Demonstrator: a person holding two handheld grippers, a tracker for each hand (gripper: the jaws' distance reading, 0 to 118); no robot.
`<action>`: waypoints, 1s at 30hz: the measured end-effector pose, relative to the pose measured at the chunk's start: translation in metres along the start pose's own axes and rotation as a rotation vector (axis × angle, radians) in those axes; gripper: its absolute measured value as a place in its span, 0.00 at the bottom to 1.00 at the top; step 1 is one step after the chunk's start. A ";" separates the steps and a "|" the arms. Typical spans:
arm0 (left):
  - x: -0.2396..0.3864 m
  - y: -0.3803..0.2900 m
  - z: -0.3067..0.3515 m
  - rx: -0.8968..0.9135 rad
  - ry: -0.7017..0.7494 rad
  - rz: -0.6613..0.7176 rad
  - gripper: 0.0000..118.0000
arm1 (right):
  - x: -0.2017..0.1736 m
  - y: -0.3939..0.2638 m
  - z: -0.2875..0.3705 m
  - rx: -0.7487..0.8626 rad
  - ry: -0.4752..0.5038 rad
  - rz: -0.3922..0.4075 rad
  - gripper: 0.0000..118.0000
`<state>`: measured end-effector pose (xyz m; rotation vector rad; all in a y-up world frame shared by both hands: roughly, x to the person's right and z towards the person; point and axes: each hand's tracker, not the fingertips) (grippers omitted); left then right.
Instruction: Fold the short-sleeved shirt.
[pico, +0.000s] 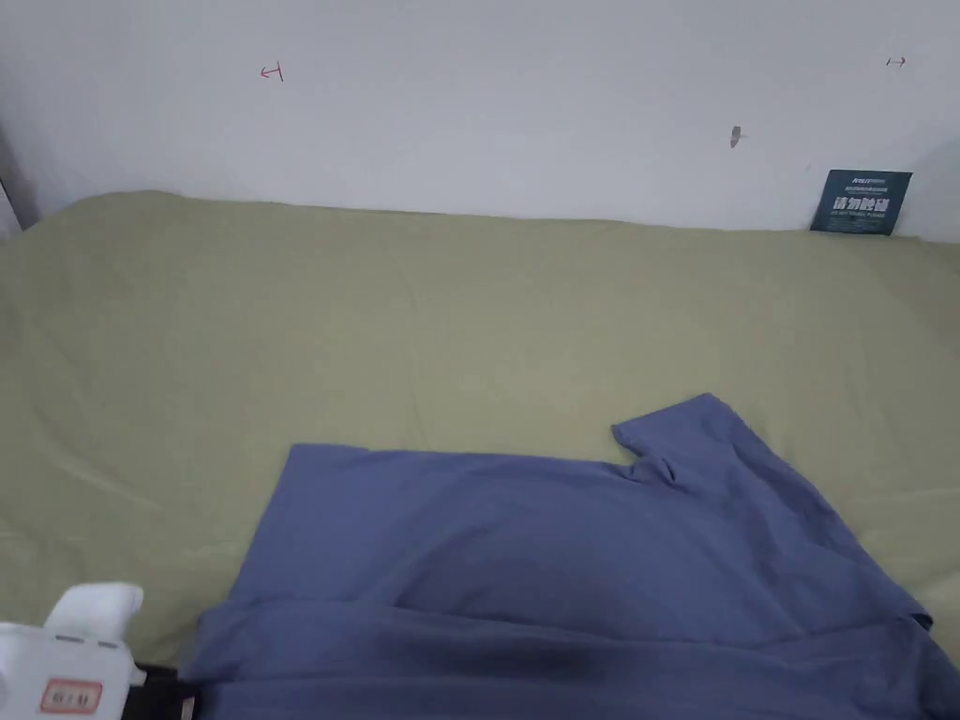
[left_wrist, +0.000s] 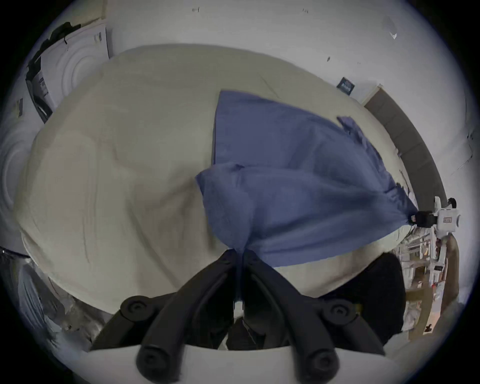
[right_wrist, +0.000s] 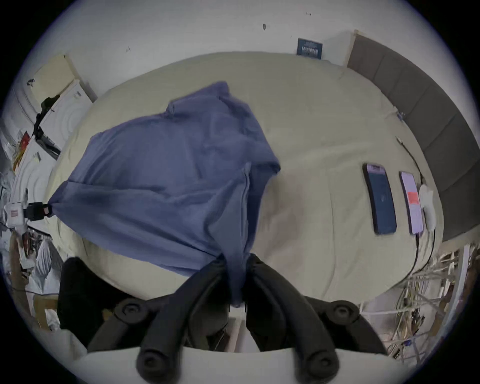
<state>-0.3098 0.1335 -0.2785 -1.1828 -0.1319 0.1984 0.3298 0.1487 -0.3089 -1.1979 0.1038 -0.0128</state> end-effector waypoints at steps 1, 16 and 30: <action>-0.002 -0.008 -0.007 -0.023 0.005 0.004 0.04 | 0.000 -0.009 -0.004 -0.022 0.000 -0.006 0.08; -0.016 -0.011 0.000 -0.064 0.025 0.048 0.61 | -0.007 -0.011 -0.001 -0.021 -0.062 0.018 0.44; 0.015 0.056 0.031 0.199 0.079 0.019 0.00 | -0.041 0.045 0.034 0.132 -0.064 0.071 0.00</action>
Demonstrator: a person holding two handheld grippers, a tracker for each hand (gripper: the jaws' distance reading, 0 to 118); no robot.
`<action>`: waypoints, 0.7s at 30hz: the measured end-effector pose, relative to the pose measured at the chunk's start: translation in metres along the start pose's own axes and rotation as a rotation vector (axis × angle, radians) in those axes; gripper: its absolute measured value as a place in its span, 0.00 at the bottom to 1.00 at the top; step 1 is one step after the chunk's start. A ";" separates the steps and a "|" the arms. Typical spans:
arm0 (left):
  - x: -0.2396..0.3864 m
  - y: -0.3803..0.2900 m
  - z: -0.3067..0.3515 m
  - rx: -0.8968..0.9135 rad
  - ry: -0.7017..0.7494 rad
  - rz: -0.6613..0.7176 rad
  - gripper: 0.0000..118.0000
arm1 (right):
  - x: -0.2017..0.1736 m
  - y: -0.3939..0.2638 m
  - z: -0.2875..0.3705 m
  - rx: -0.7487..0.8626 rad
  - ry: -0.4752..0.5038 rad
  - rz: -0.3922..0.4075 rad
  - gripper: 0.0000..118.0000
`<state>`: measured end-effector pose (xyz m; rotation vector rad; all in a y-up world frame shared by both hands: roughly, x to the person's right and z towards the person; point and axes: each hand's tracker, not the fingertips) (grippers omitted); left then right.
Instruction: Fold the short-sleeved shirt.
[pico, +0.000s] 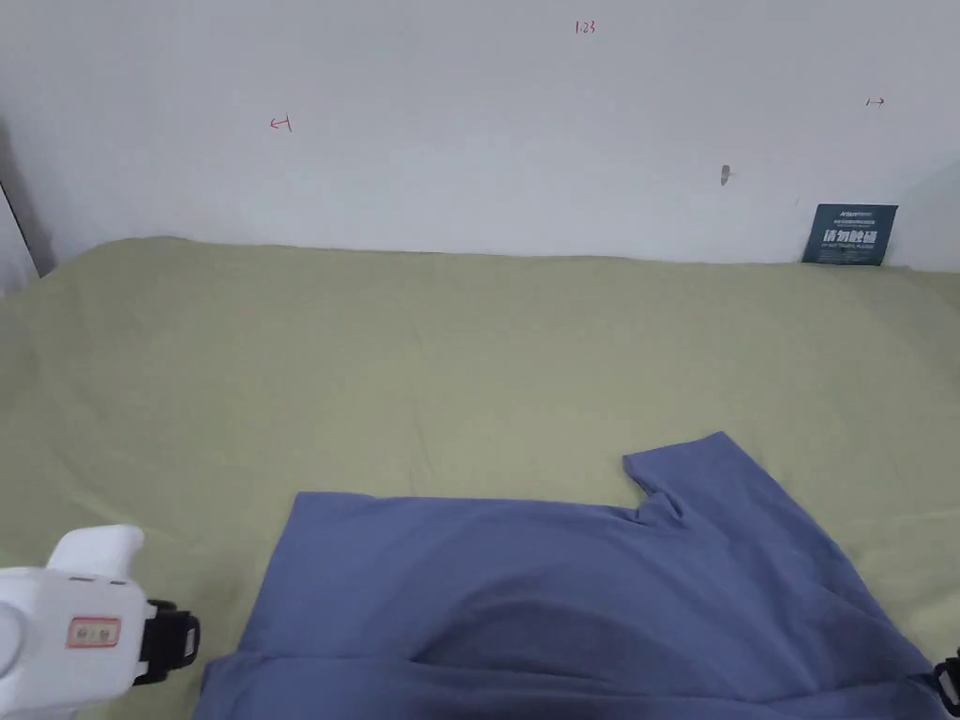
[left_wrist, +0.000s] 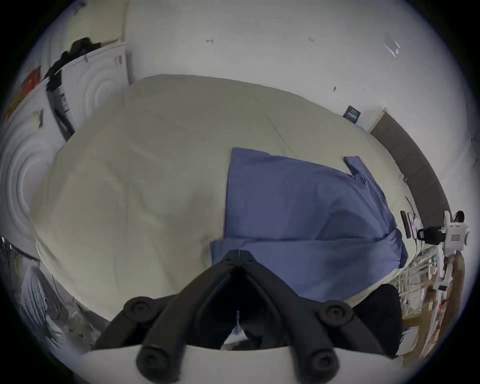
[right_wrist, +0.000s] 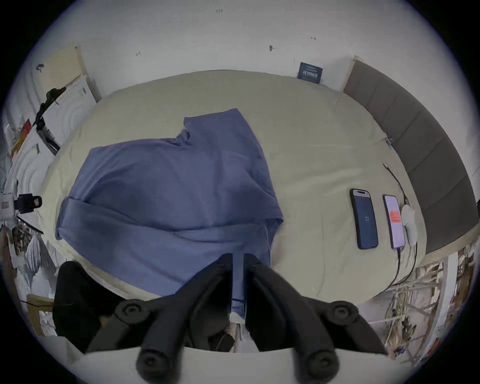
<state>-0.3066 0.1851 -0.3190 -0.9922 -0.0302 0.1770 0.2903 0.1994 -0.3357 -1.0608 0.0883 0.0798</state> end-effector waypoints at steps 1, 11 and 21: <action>0.003 0.010 -0.009 -0.017 0.006 -0.011 0.00 | -0.002 0.005 -0.006 0.006 0.000 0.000 0.00; 0.018 0.157 -0.124 -0.074 -0.021 -0.047 0.00 | -0.007 0.065 -0.051 -0.006 0.020 -0.005 0.00; 0.006 0.189 -0.207 -0.150 -0.005 -0.060 0.91 | 0.009 0.095 -0.074 -0.021 0.013 -0.001 0.00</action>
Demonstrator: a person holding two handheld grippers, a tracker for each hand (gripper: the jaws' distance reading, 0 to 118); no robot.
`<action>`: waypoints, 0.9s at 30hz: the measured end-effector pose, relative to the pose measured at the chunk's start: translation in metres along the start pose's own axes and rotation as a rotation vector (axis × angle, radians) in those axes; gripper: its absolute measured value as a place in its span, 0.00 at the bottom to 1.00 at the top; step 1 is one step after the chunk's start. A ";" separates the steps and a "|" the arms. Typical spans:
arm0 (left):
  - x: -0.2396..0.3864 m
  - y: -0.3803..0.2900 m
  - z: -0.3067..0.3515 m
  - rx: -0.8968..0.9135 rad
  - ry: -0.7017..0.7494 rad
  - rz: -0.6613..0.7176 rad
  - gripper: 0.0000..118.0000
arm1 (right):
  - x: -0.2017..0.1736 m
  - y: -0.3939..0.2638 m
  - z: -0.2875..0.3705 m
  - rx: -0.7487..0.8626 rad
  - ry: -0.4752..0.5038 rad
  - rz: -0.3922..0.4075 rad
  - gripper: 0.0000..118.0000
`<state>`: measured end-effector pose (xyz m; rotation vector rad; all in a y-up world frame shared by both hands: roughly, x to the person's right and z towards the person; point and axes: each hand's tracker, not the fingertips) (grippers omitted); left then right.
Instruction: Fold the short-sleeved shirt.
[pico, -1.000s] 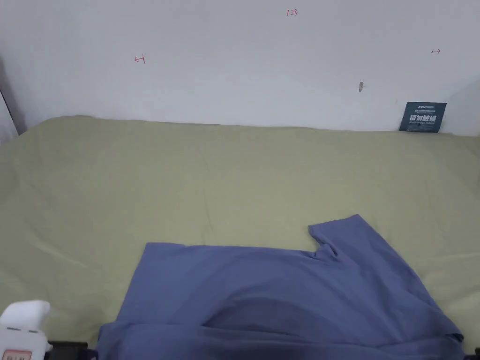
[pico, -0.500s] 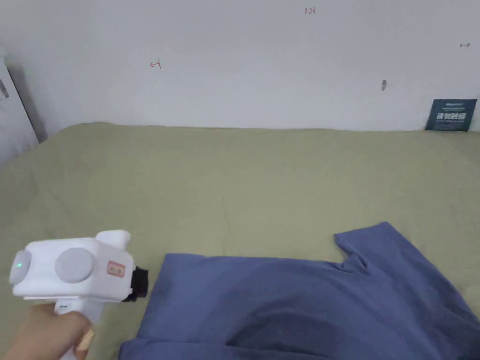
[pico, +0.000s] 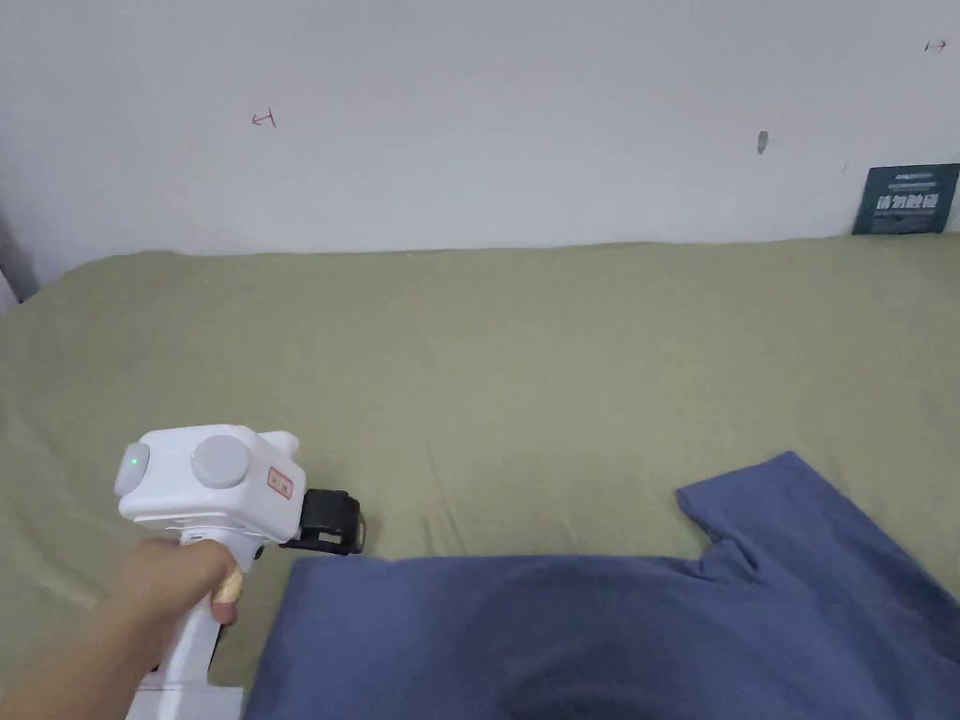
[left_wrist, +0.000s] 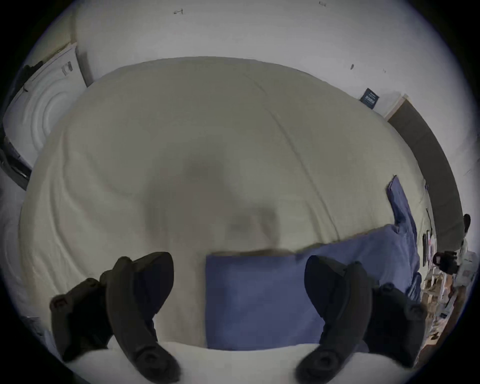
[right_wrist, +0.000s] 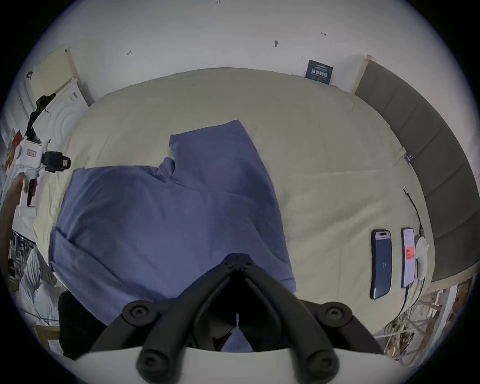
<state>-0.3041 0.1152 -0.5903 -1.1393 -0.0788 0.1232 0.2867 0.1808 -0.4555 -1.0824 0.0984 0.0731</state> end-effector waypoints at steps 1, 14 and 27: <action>0.001 -0.001 -0.004 -0.041 -0.014 0.007 0.91 | 0.003 0.003 -0.003 -0.002 0.004 -0.007 0.00; 0.016 -0.031 0.014 -0.081 -0.017 -0.001 0.02 | 0.046 0.104 -0.110 -0.151 0.000 -0.104 0.84; 0.008 -0.033 0.019 -0.056 -0.039 0.041 0.02 | 0.016 0.096 -0.108 -0.118 -0.031 -0.011 0.00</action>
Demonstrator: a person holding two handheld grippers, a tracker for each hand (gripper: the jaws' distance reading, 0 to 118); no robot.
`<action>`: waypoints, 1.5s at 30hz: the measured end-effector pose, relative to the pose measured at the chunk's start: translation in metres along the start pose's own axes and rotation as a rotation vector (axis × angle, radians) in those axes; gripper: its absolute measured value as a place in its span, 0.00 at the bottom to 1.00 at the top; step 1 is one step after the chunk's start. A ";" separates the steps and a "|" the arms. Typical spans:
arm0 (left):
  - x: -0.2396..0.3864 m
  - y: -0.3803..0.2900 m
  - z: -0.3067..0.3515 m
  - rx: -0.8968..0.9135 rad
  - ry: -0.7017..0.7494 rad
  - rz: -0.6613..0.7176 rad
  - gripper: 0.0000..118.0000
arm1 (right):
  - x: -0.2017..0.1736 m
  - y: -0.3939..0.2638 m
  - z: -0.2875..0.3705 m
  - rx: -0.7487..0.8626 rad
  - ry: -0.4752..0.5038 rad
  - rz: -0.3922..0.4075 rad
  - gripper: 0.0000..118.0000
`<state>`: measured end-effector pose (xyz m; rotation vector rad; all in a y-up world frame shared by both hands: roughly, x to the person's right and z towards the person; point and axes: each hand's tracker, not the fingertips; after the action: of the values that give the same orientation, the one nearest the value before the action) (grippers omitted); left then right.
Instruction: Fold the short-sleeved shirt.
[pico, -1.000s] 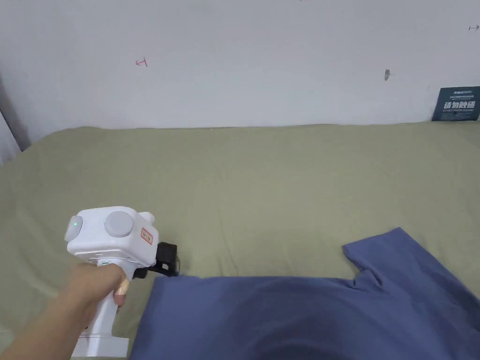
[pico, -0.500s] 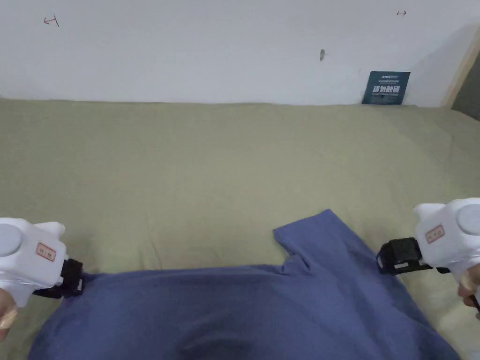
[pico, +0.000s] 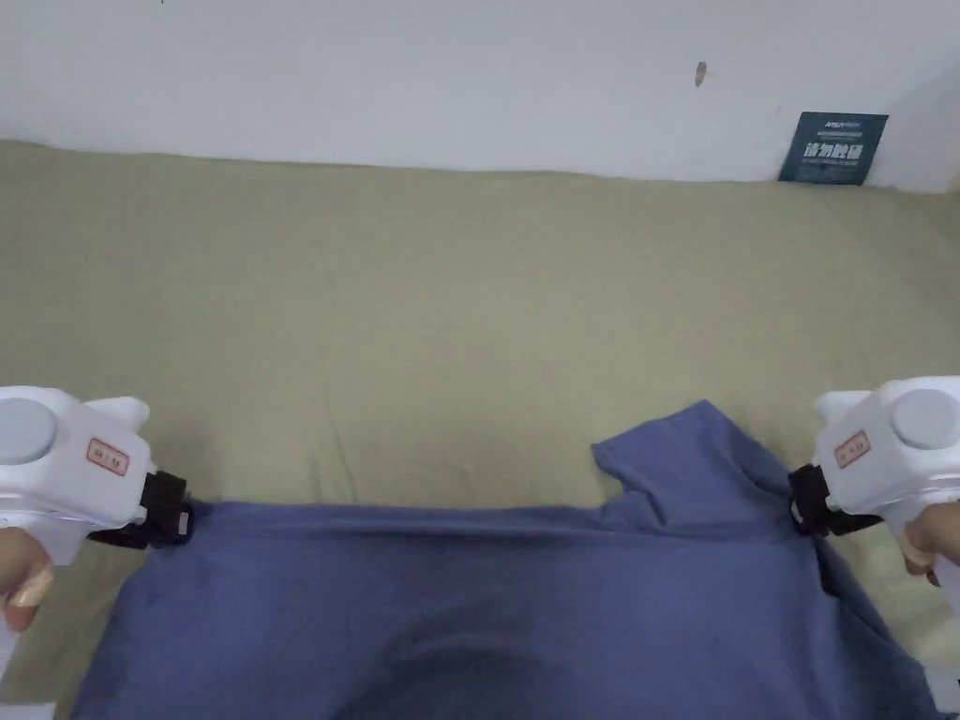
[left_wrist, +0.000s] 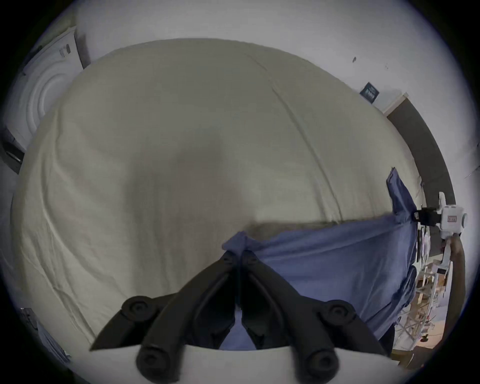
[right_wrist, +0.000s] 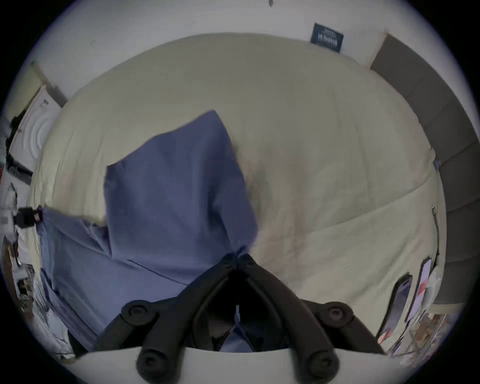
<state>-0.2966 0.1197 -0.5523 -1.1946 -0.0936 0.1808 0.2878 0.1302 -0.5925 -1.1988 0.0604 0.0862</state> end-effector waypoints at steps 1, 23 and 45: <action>0.001 -0.003 0.008 0.013 -0.006 0.004 0.02 | 0.001 -0.002 0.008 0.016 0.008 -0.010 0.00; -0.025 -0.236 0.128 0.040 -0.097 0.023 0.02 | 0.012 -0.233 0.147 0.058 0.135 -0.029 0.00; -0.018 -0.250 0.150 0.060 -0.001 0.021 0.92 | 0.001 -0.273 0.158 0.038 0.009 -0.001 0.74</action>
<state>-0.3167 0.1644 -0.2642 -1.1361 -0.0759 0.2011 0.3157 0.1785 -0.2818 -1.1612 0.0688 0.0782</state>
